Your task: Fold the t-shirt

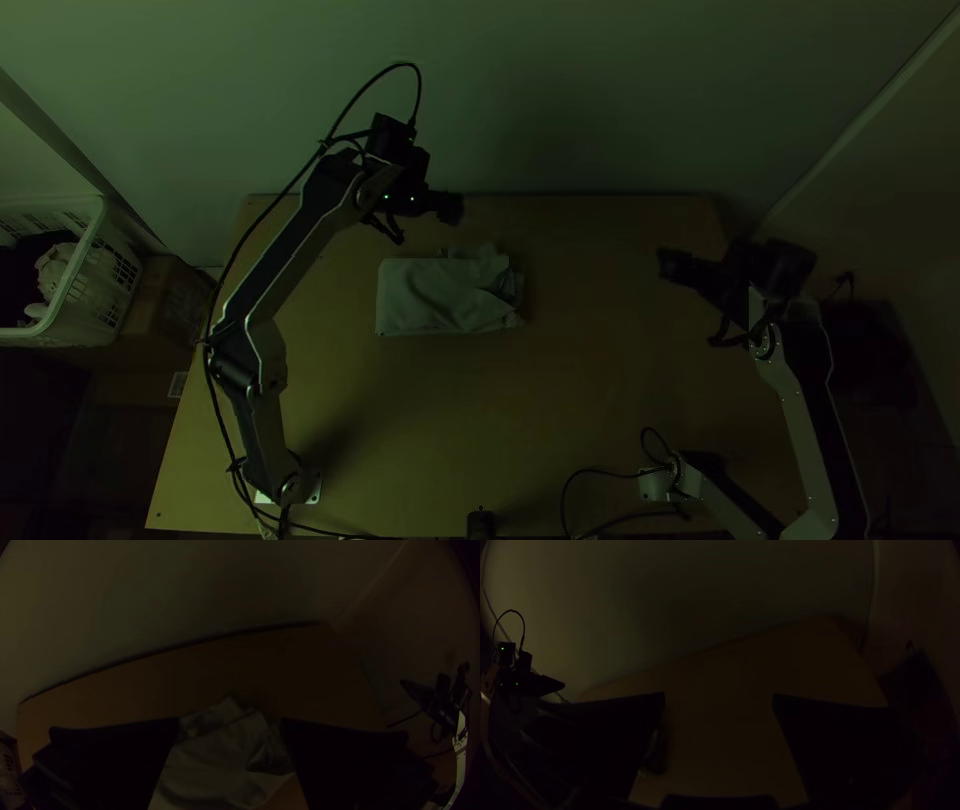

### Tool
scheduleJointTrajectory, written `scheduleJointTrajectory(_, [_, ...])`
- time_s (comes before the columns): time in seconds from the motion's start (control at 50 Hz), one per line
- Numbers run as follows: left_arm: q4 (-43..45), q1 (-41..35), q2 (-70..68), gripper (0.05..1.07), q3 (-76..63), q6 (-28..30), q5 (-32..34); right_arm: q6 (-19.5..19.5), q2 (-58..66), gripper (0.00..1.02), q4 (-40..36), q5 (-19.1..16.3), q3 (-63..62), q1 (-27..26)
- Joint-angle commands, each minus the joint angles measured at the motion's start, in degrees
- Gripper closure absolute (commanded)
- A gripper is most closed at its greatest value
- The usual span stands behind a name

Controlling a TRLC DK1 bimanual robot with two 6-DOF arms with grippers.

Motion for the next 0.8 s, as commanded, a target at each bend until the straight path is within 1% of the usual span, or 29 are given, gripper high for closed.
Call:
scheduleJointTrajectory(0.0, [0.3,3.5,-6.2,0.1,-2.2,1.4,0.0,-1.2,1.0,0.04,1.7,1.3,4.3,0.9])
scheduleJointTrajectory(0.1, [1.7,7.4,-10.8,0.1,-4.4,2.5,0.0,-3.2,1.4,0.04,2.8,2.9,7.5,1.2])
scheduleJointTrajectory(0.26, [3.7,13.5,-17.8,0.1,-8.4,4.0,0.0,-8.4,1.5,0.04,4.5,8.3,12.9,3.2])
scheduleJointTrajectory(0.34, [5.3,16.7,-21.7,0.1,-11.3,4.5,0.1,-9.8,1.5,0.04,4.6,9.4,15.7,3.8])
scheduleJointTrajectory(0.42, [7.3,19.5,-25.8,0.1,-14.9,5.2,0.1,-11.5,1.2,0.04,5.1,10.3,17.7,4.1])
scheduleJointTrajectory(0.52, [12.6,22.5,-32.9,0.1,-22.1,5.3,0.1,-14.0,-0.2,0.04,6.8,11.6,18.3,4.6])
scheduleJointTrajectory(0.68, [22.0,26.6,-45.1,0.1,-35.2,4.9,0.2,-15.4,-3.6,0.04,7.5,12.0,17.6,4.7])
scheduleJointTrajectory(0.78, [24.7,28.4,-51.8,0.1,-41.8,4.9,0.1,-16.3,-7.1,0.04,7.8,12.3,15.1,4.8])
